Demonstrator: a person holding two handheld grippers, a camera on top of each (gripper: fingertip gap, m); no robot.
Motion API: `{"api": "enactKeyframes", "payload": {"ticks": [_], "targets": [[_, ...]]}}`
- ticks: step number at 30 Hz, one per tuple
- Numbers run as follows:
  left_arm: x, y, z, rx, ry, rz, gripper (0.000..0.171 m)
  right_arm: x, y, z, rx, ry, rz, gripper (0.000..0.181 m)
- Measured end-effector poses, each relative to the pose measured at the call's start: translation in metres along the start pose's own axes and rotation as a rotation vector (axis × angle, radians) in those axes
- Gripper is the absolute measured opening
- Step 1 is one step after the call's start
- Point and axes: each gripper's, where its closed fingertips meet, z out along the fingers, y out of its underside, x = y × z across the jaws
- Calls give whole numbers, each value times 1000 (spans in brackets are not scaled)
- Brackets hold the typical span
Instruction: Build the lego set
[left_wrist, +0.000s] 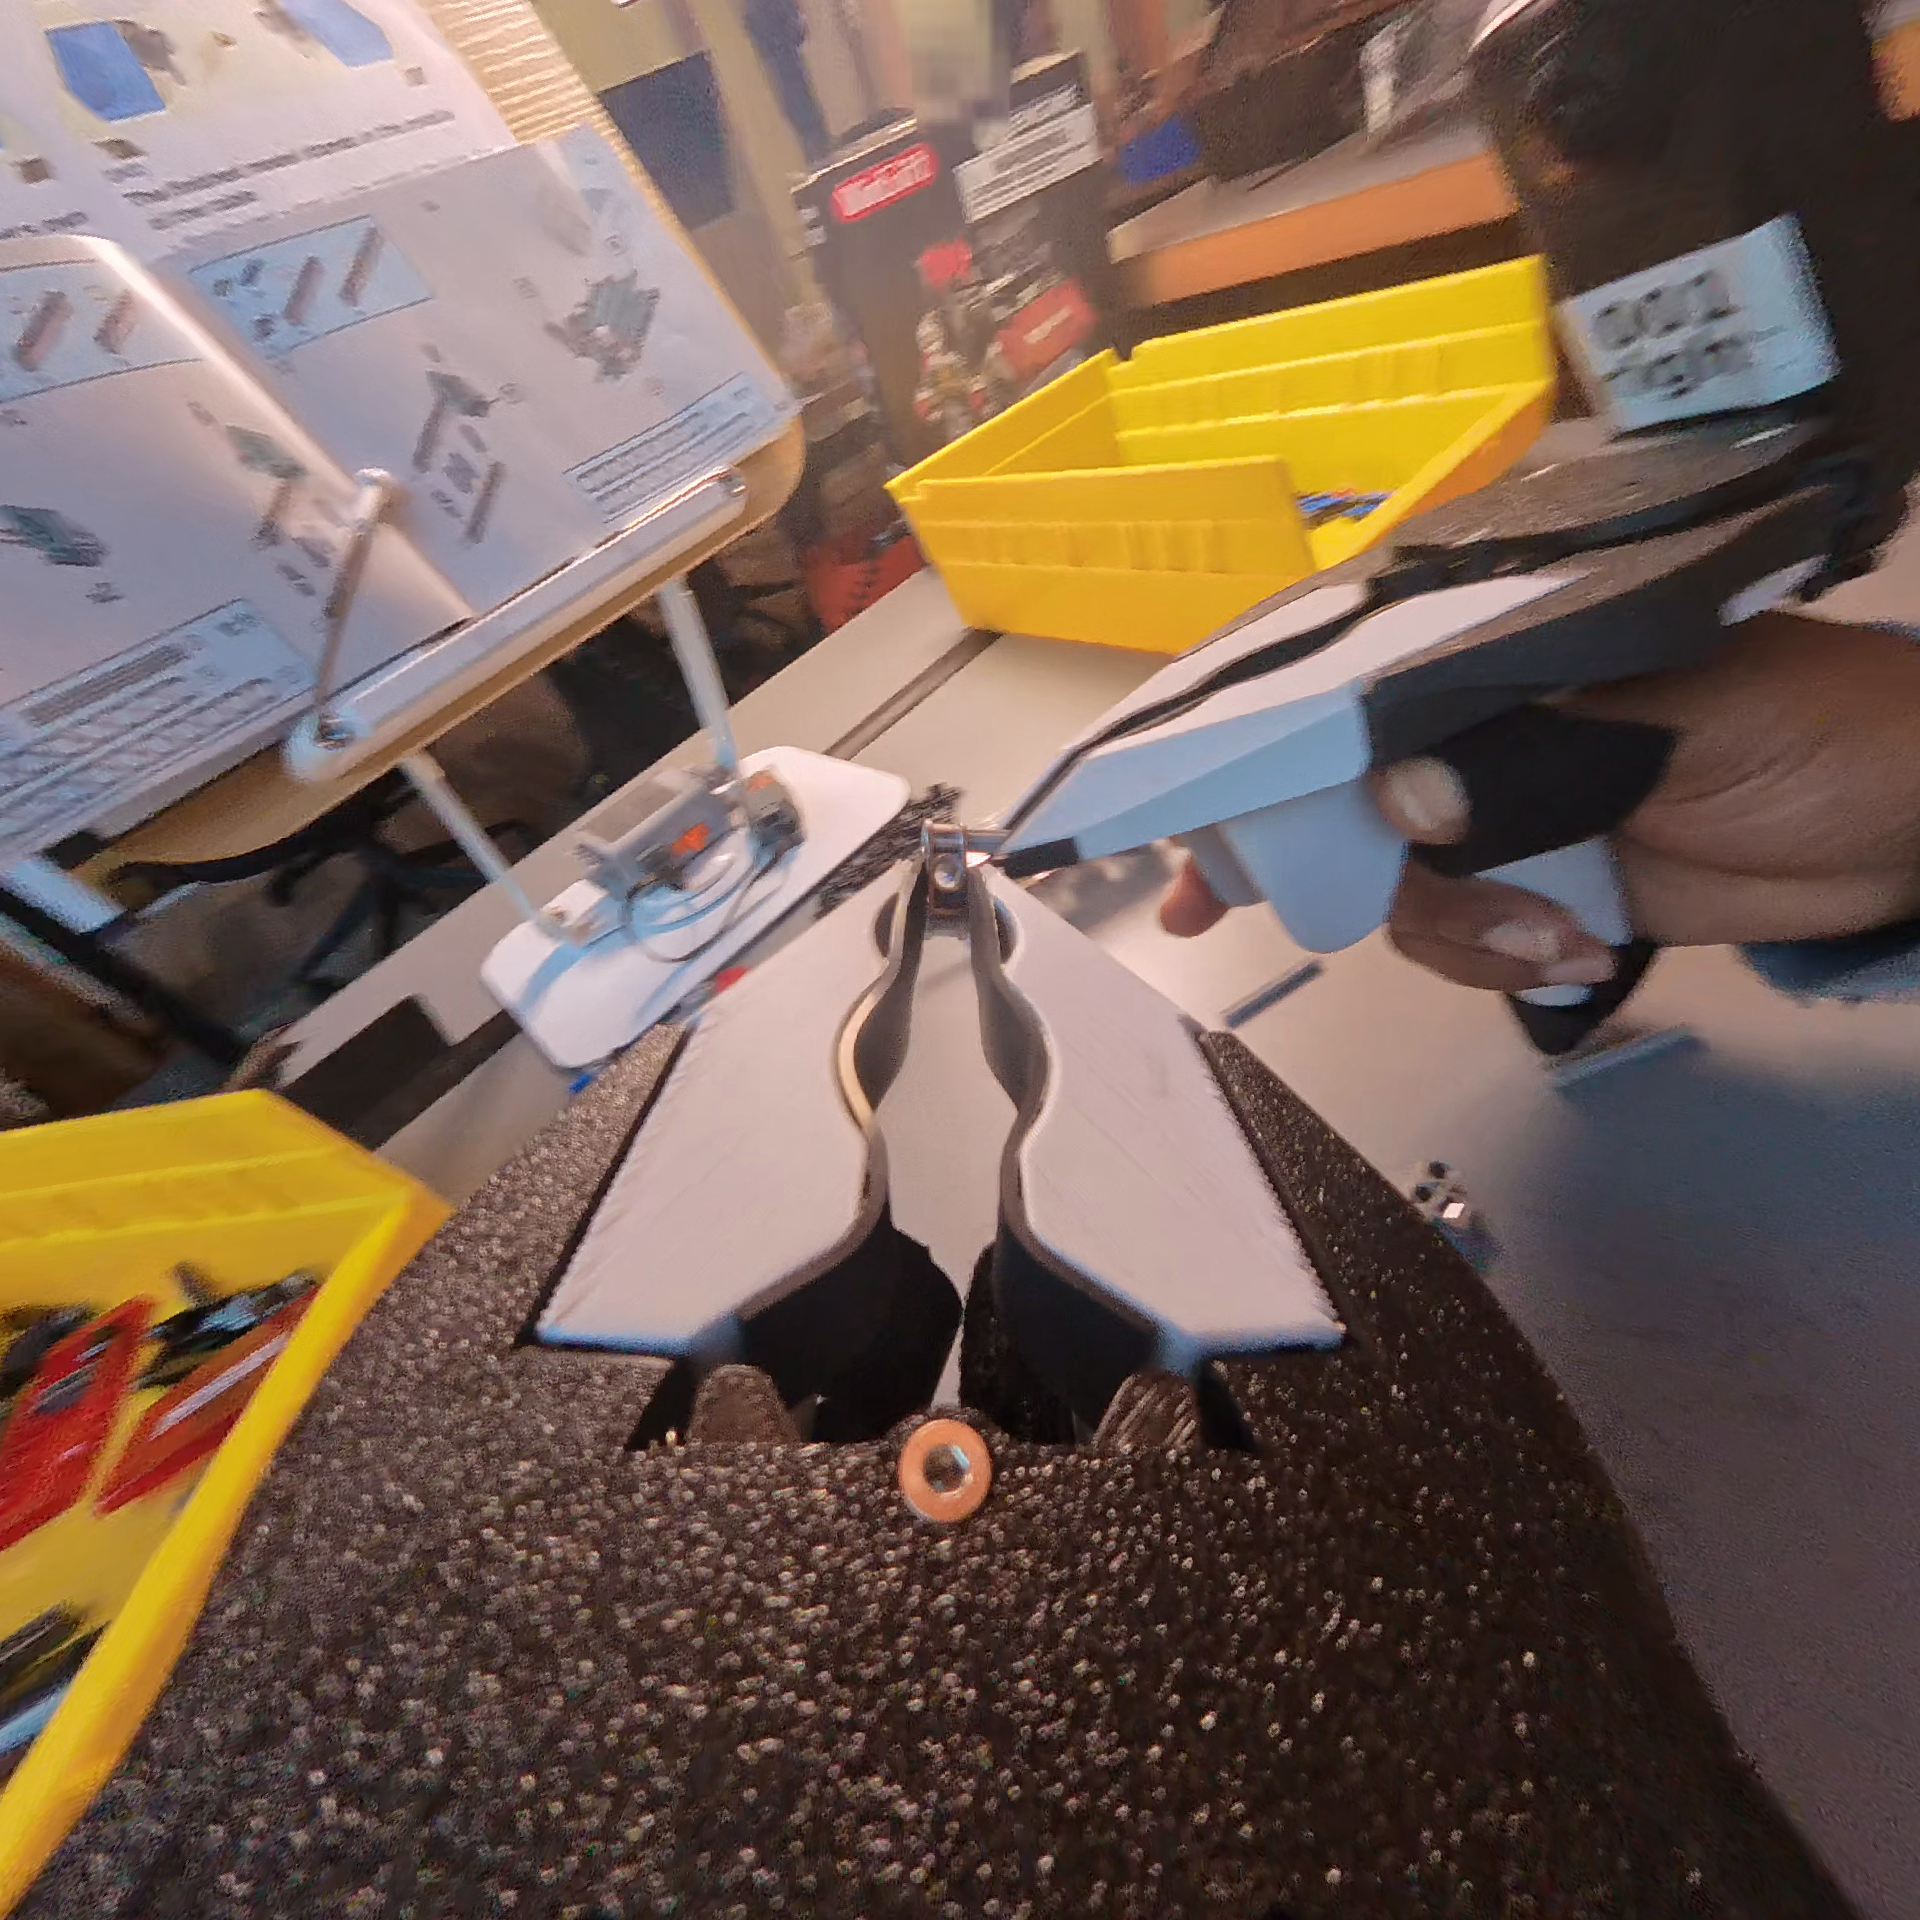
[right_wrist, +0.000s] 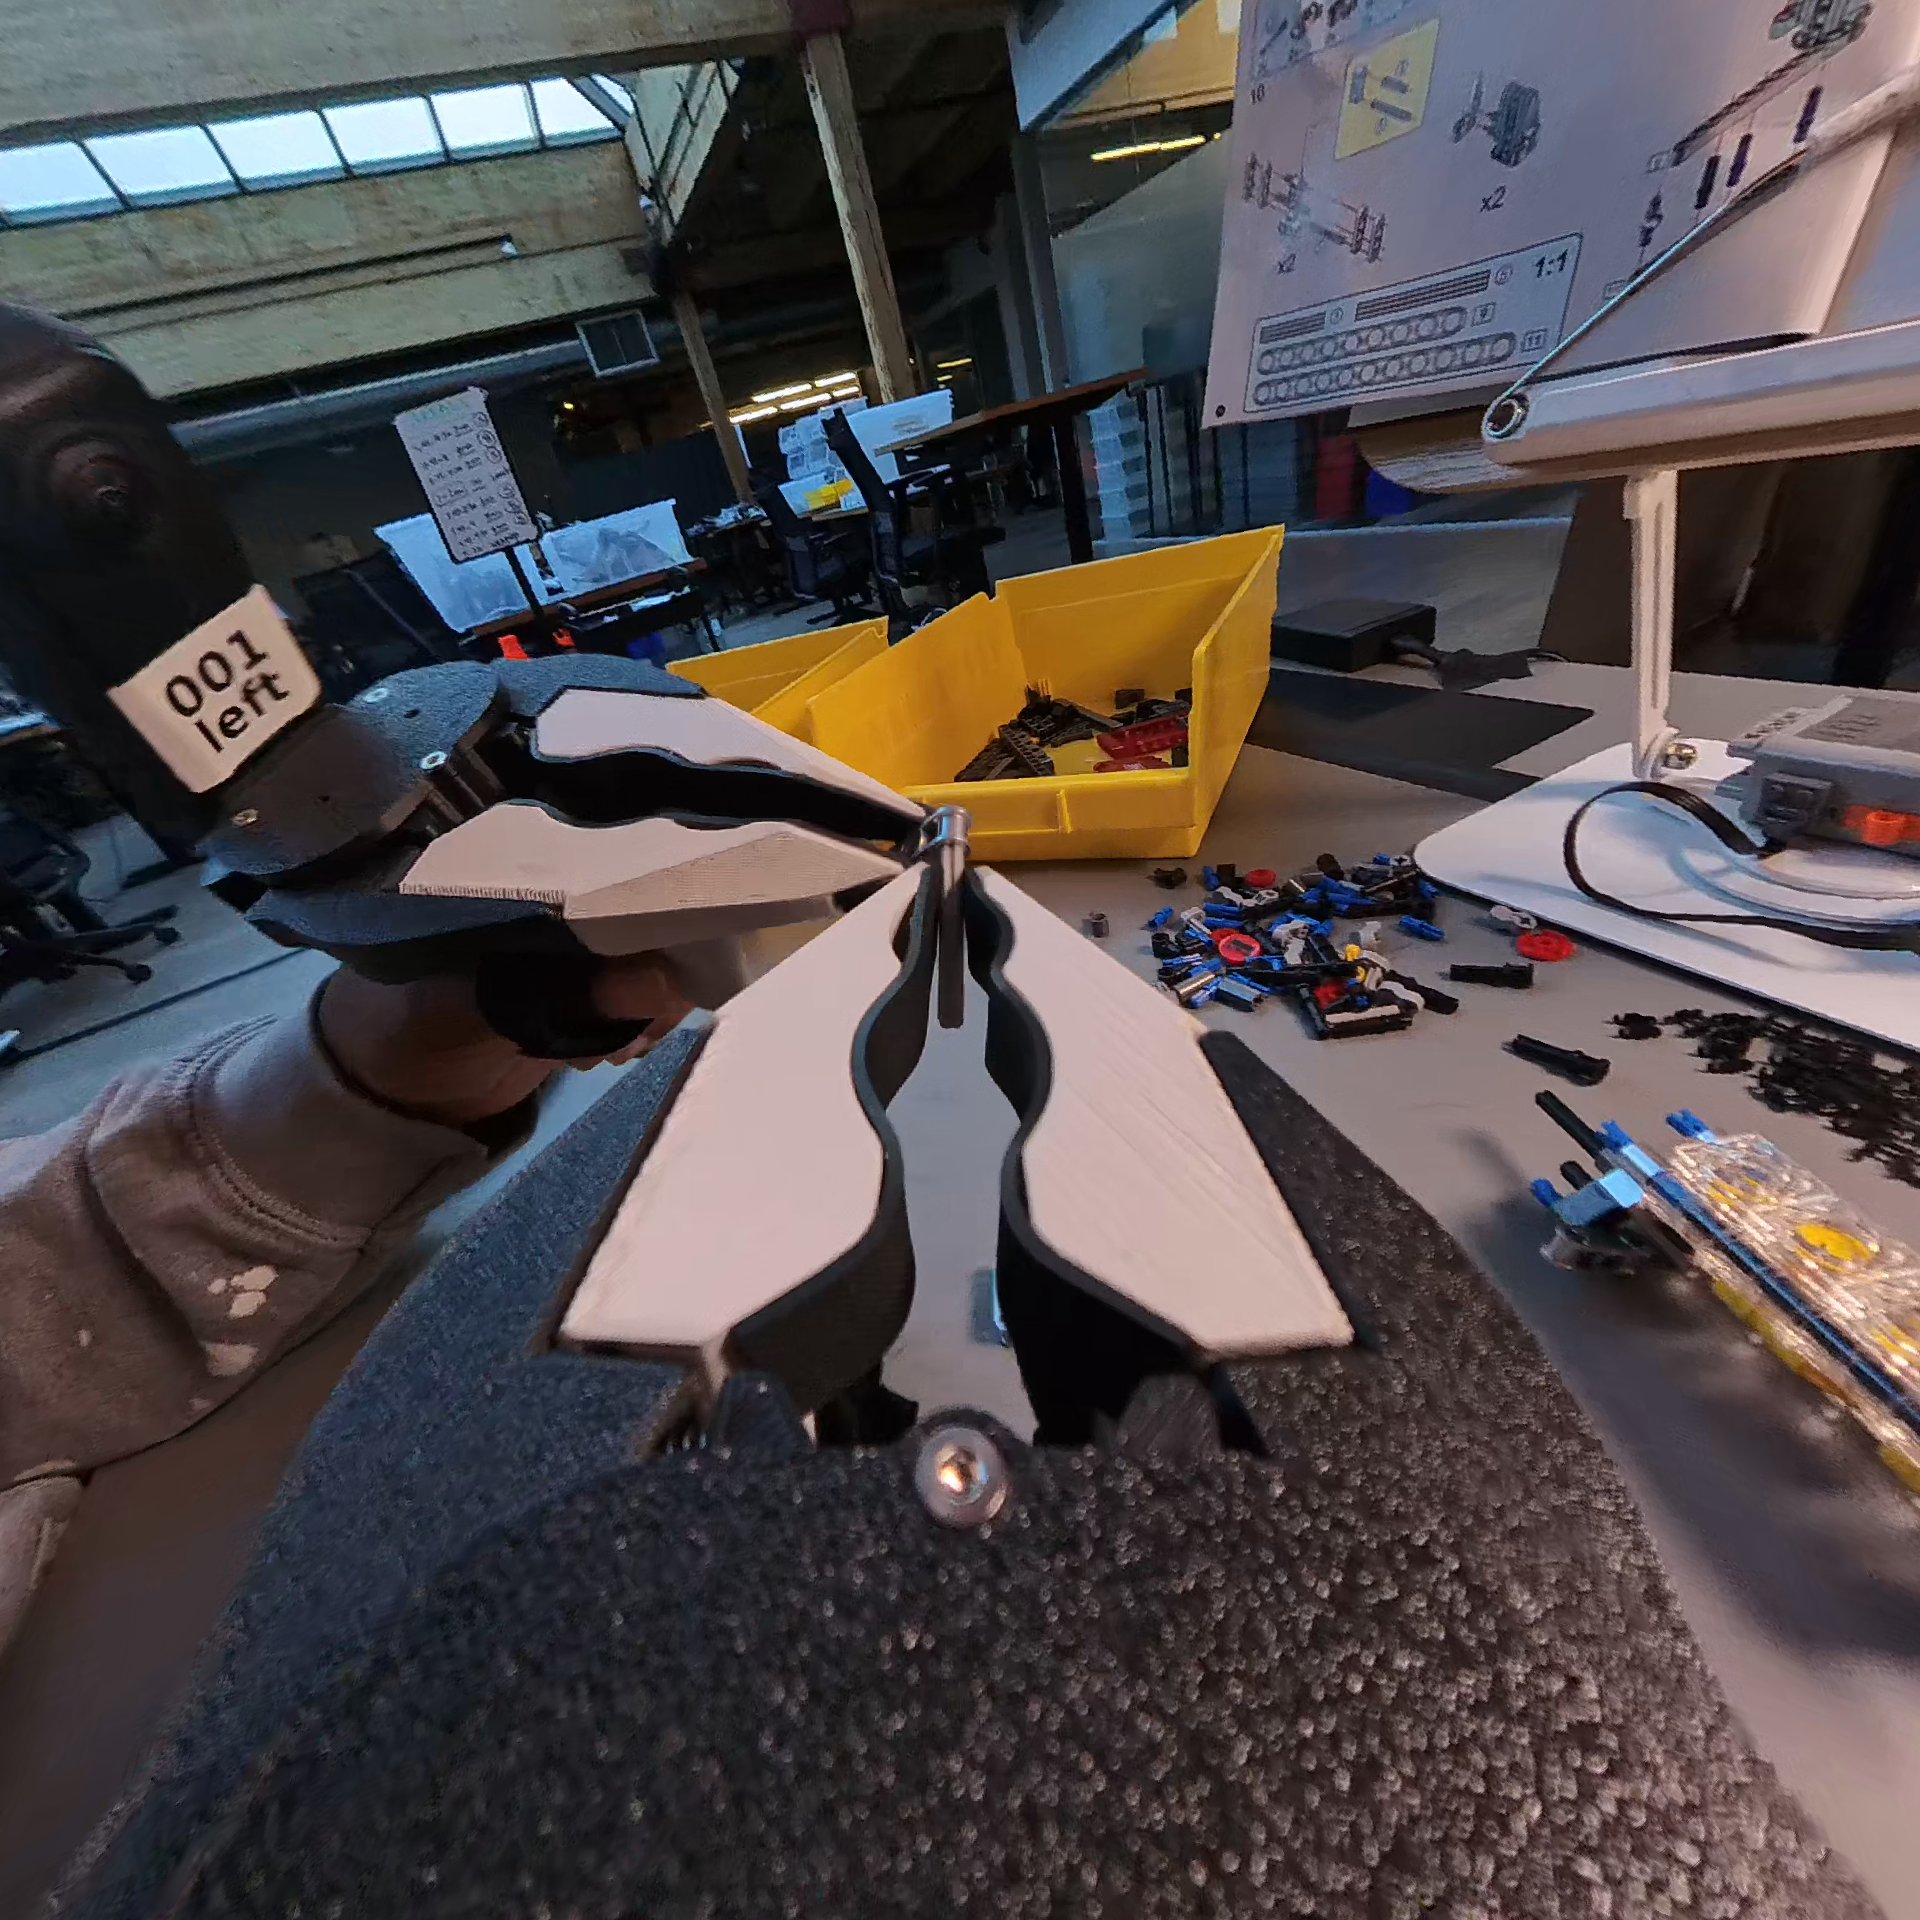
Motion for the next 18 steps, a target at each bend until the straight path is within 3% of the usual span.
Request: {"api": "enactKeyframes", "payload": {"ticks": [2, 5, 12, 18], "targets": [[-13, 8, 1, -51, -90, 41, 6, 0, 0, 0, -11, 7, -16, 5], [-25, 14, -3, -62, -102, -44, 6, 5, -1, -5, -8, 39, -33, 8], [-37, 18, -8, -70, -123, -79, 6, 7, 7, -3, -69, 54, -70, 10], [-43, 22, -10, -79, -138, -103, 6, 33, -6, -17, -48, 143, -75, 9]]}}
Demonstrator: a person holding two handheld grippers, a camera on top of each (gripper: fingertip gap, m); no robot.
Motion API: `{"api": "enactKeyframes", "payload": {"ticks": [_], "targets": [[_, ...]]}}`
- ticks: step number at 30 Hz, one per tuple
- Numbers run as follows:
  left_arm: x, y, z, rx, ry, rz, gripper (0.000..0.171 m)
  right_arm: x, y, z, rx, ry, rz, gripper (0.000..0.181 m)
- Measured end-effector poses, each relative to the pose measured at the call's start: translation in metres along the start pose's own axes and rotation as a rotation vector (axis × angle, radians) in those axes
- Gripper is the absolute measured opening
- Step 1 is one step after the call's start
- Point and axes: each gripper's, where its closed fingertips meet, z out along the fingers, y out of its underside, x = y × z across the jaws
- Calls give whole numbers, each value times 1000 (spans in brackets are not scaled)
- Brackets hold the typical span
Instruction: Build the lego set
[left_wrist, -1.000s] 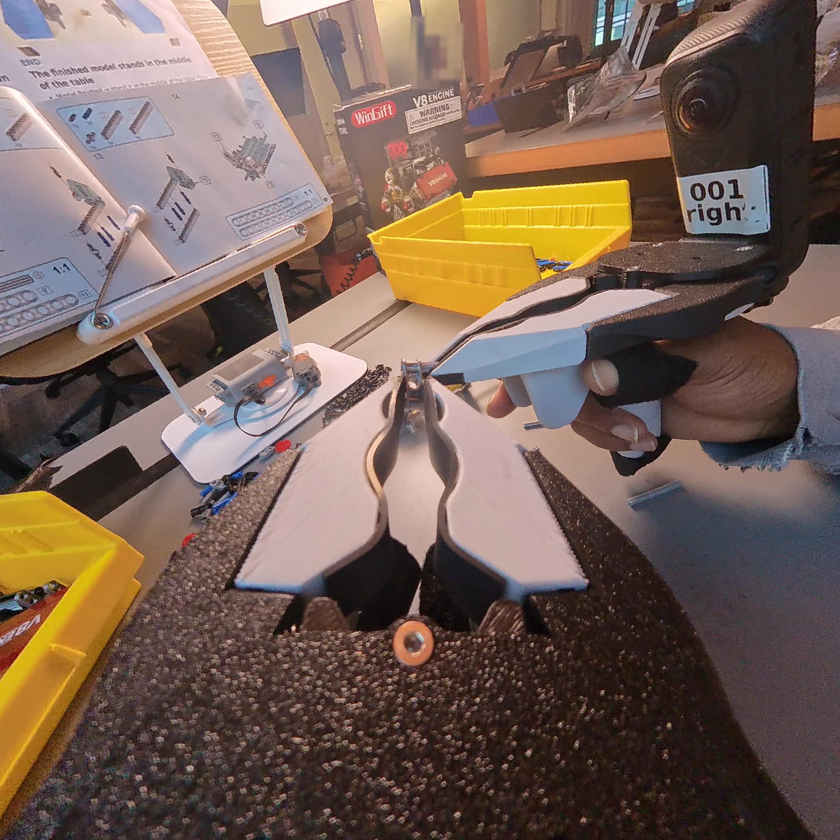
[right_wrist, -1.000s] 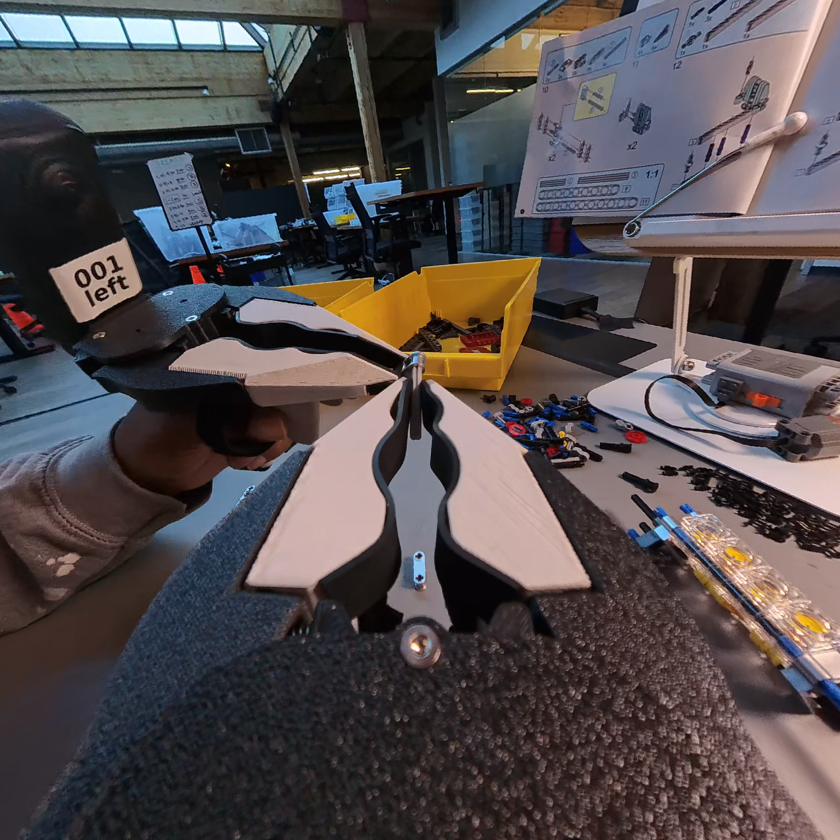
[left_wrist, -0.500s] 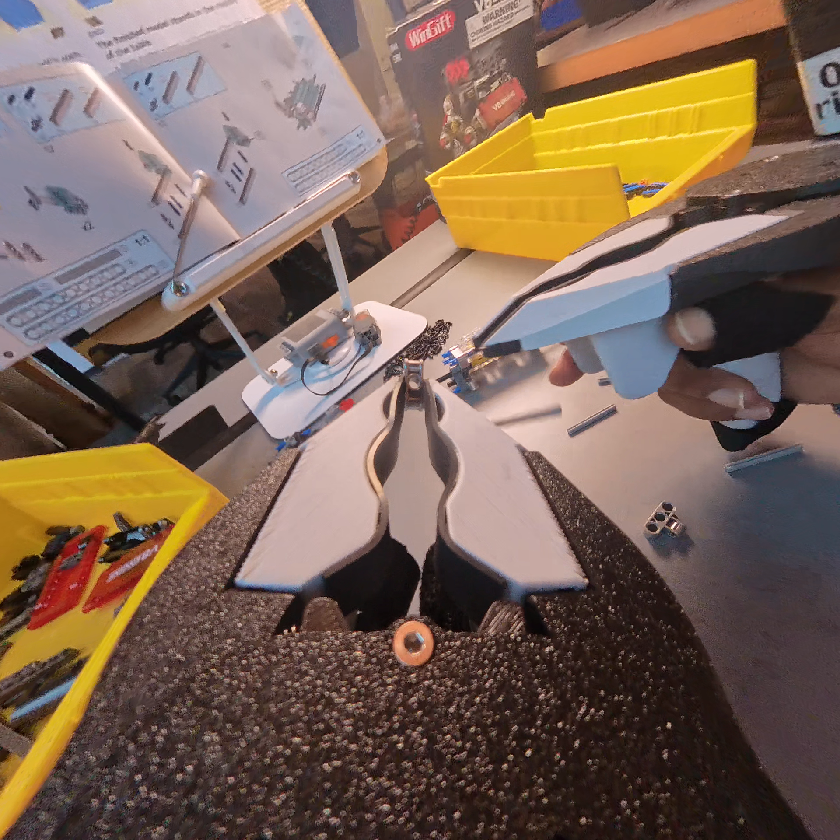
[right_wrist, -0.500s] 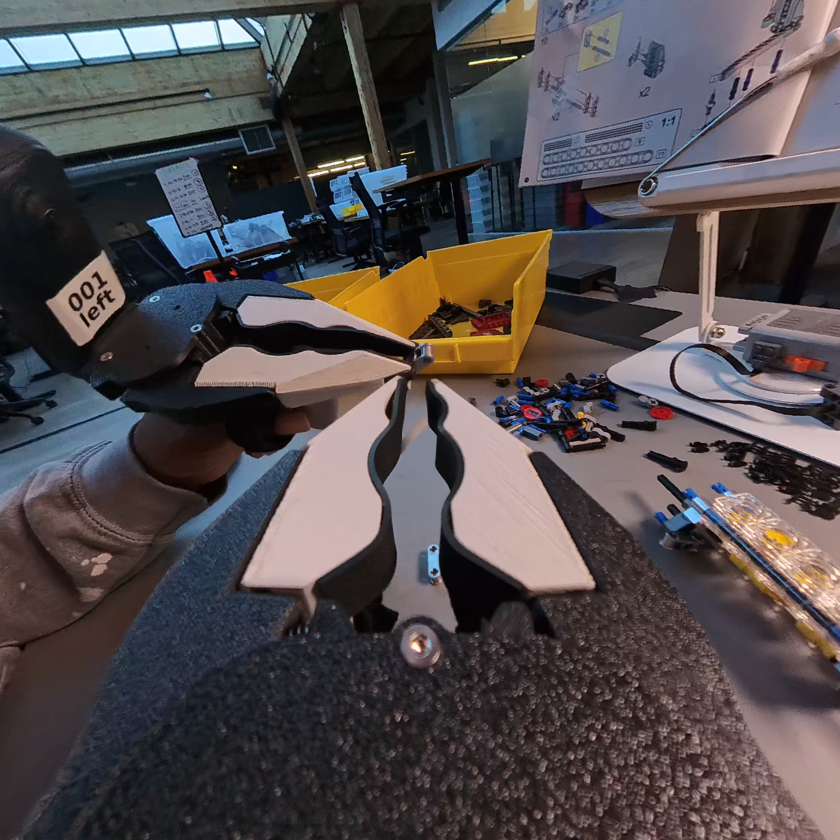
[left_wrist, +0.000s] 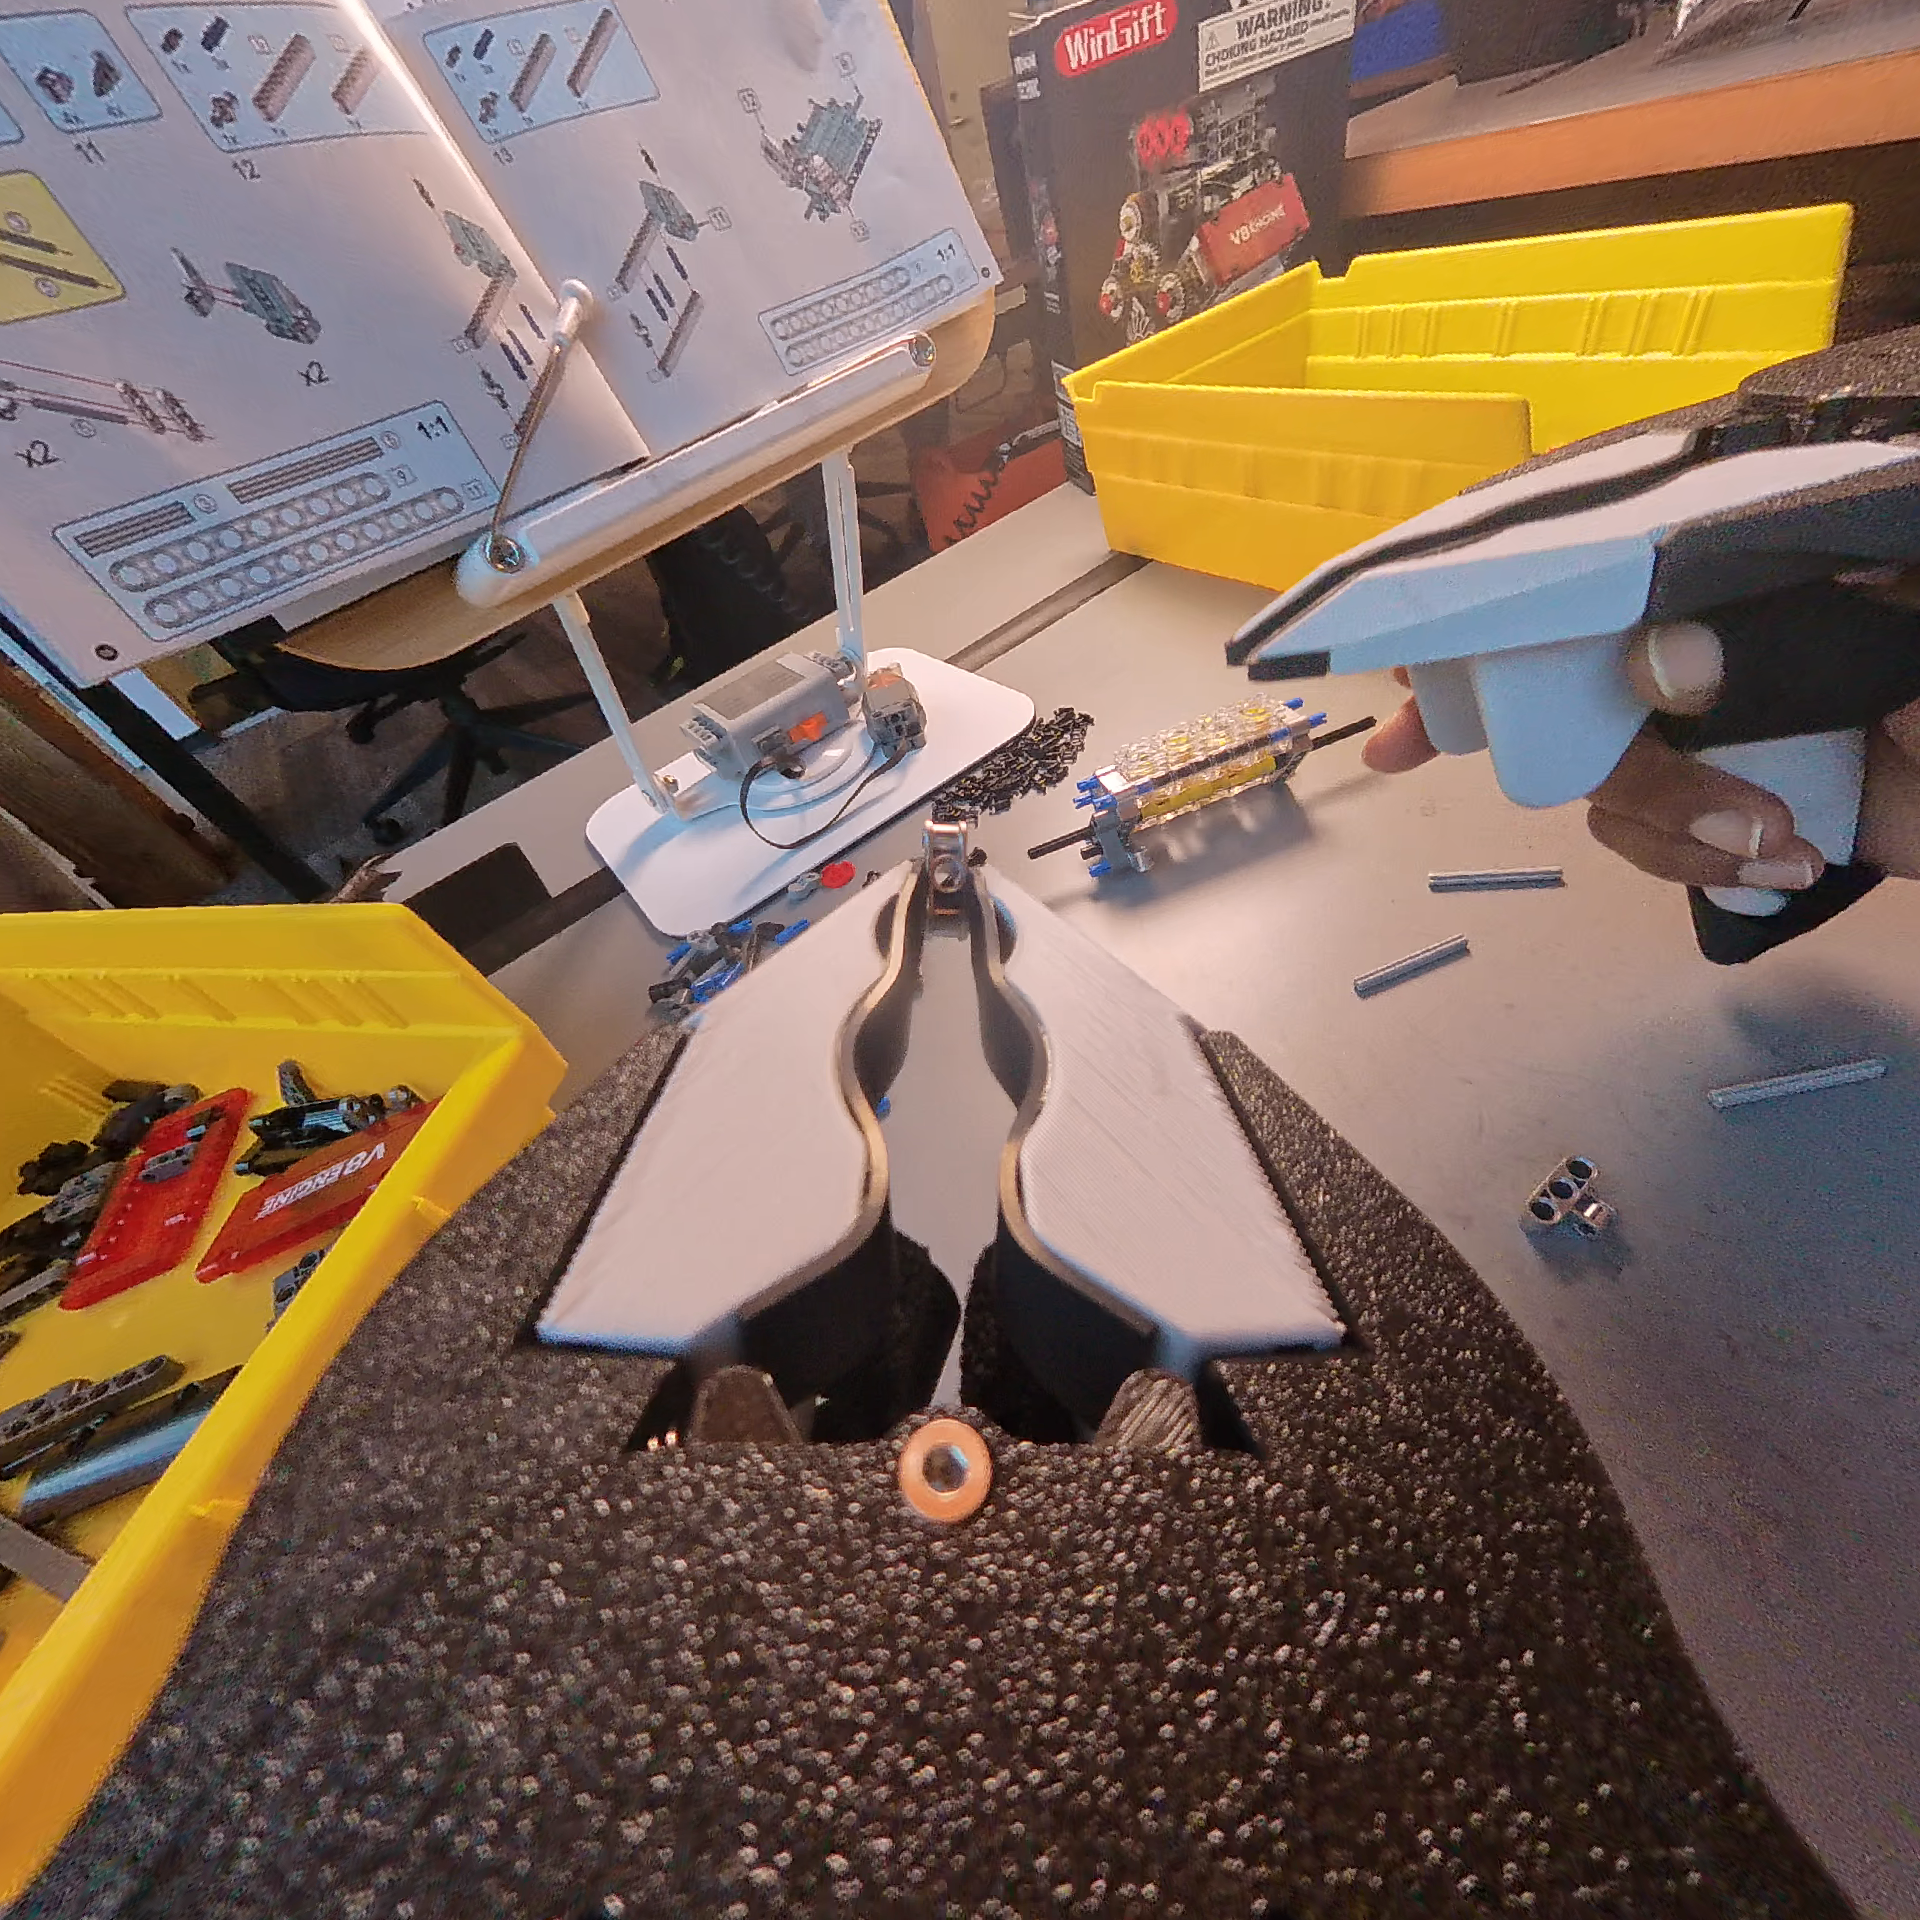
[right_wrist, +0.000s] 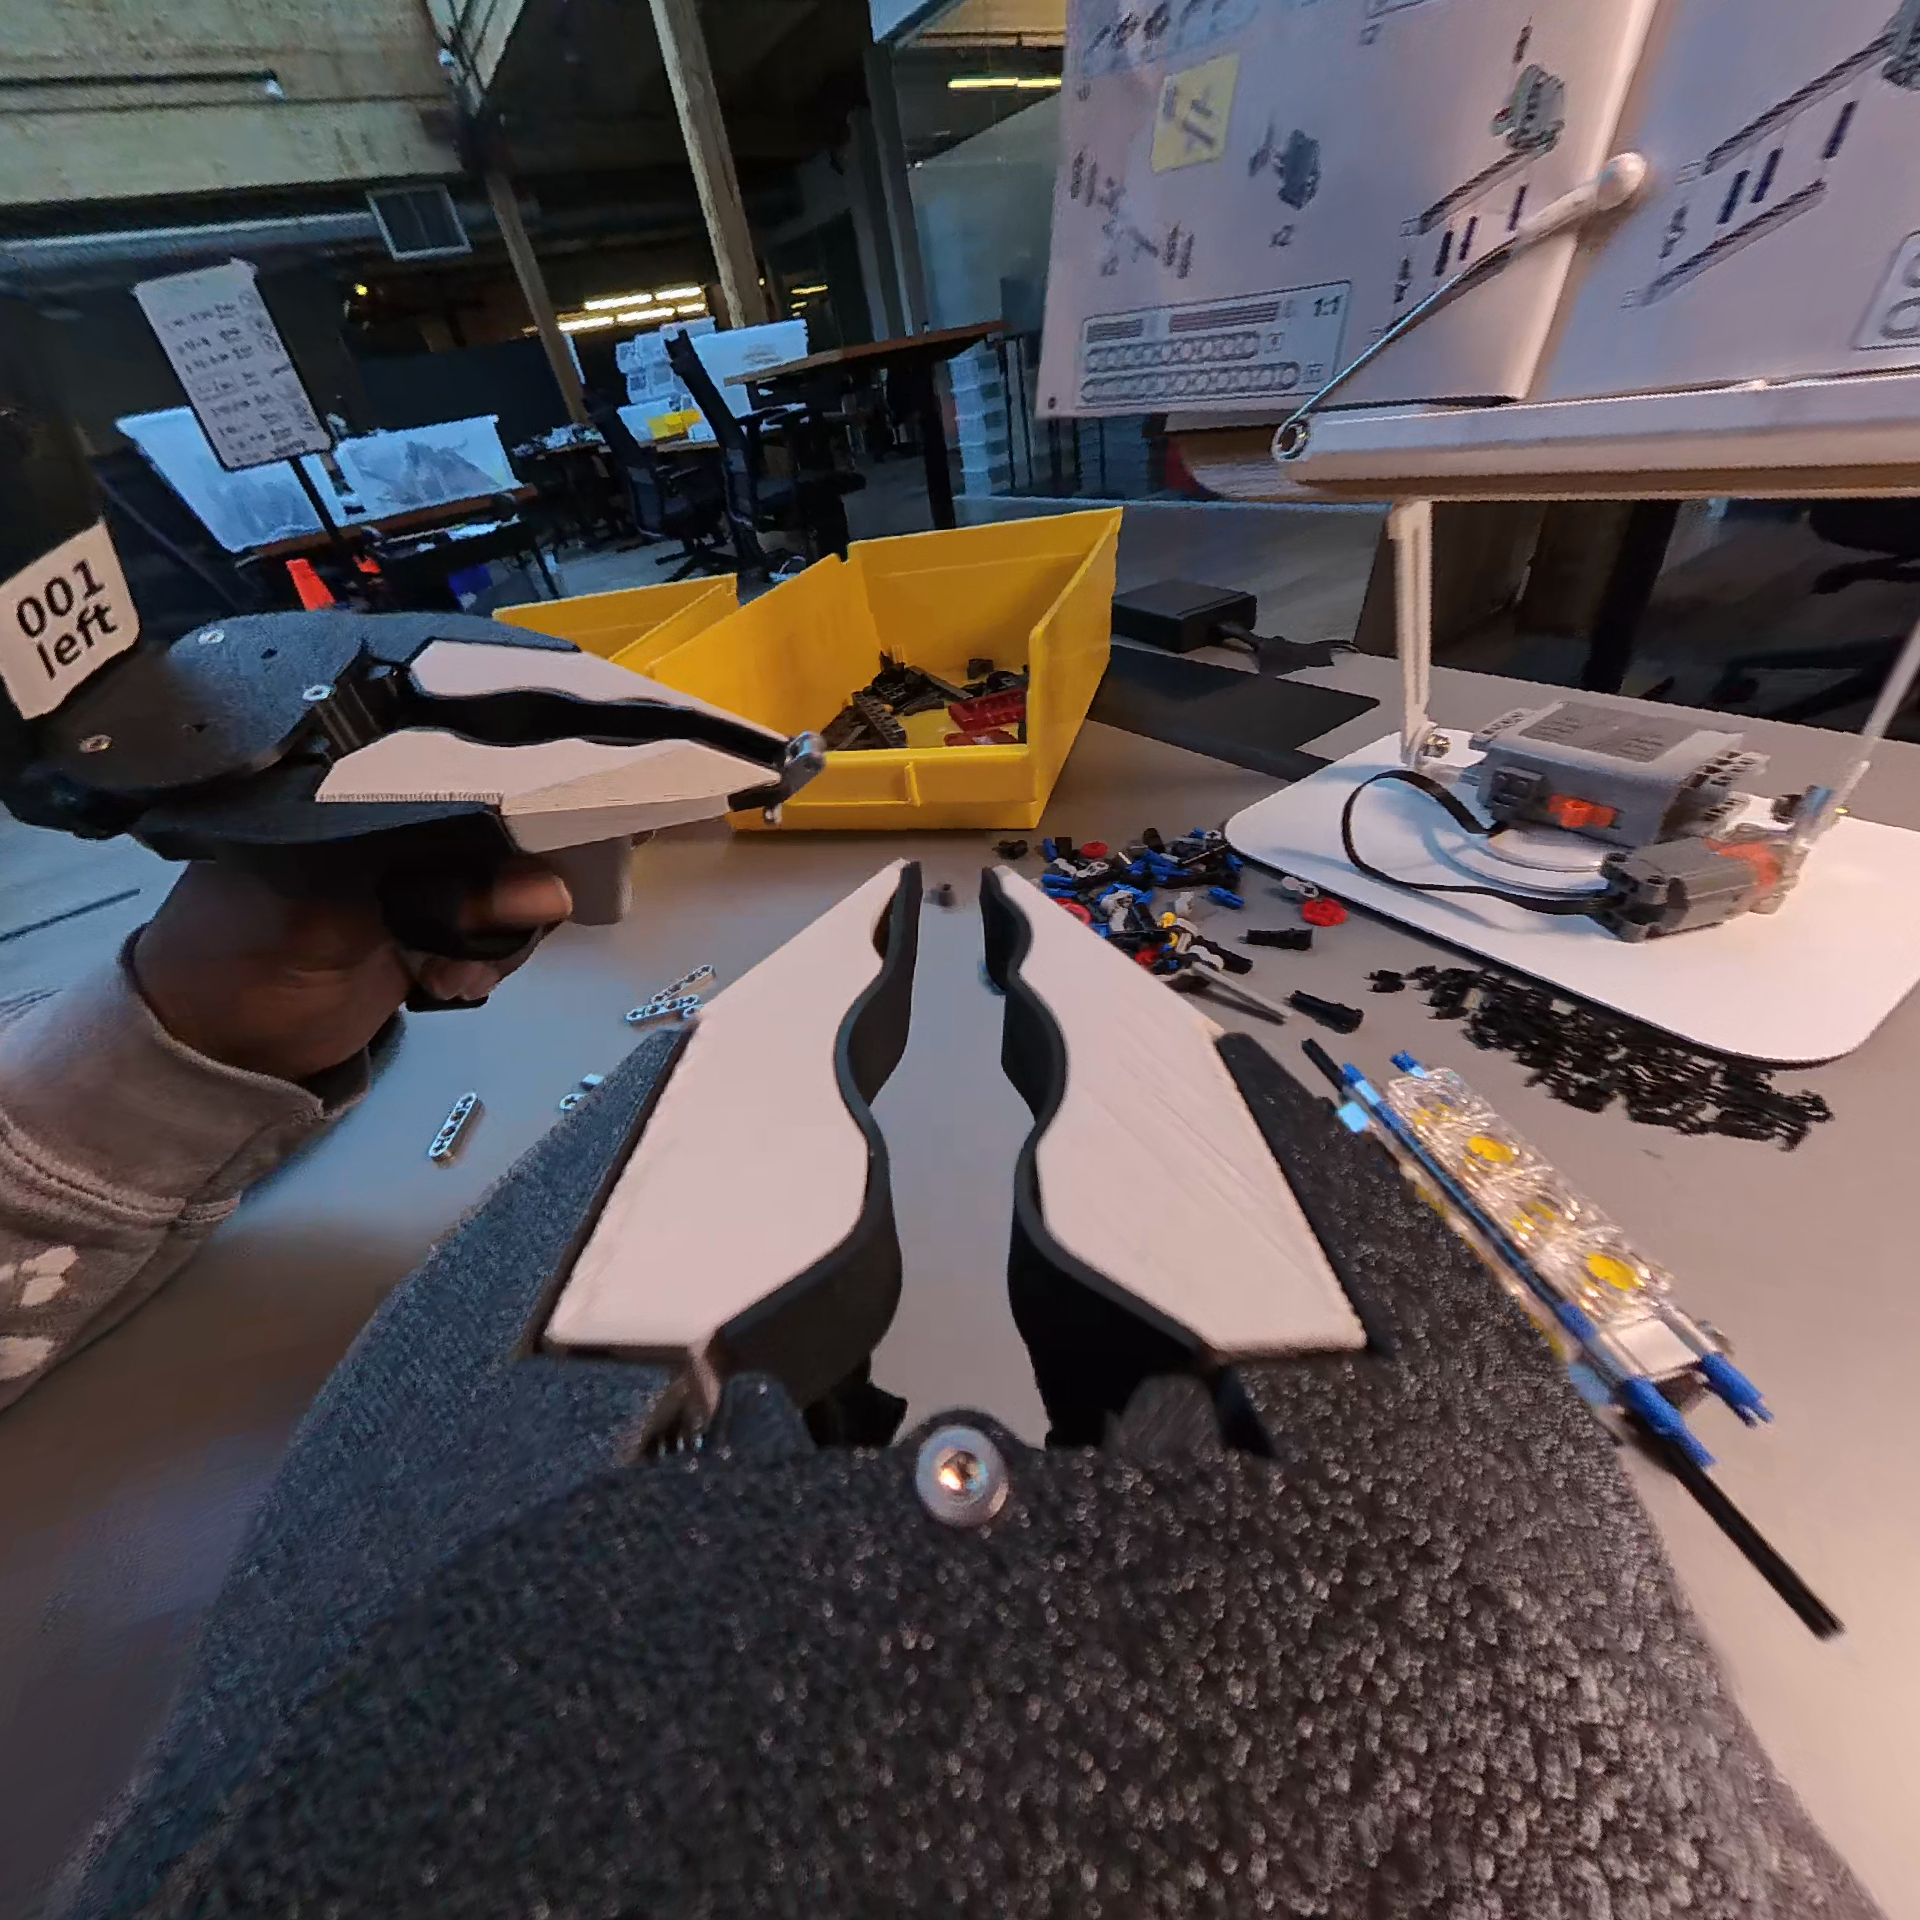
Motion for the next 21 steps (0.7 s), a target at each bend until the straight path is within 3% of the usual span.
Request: {"api": "enactKeyframes", "payload": {"ticks": [6, 9, 12, 17, 21], "targets": [[-4, 3, 1, -14, -11, -29, 6, 24, -9, -11, 60, 33, 118, 11], [-7, 3, -1, -4, -8, -74, 6, 30, -3, -8, 11, 45, 71, 12], [-10, -1, -3, 24, 9, -139, 6, 45, 12, 6, -177, 49, -124, 13], [-10, -5, -8, 47, 32, -180, 6, 76, 38, 52, -602, -99, -490, 15], [-9, -3, -16, 42, 37, -185, 6, 94, 78, 87, -877, -276, -569, 17]]}}
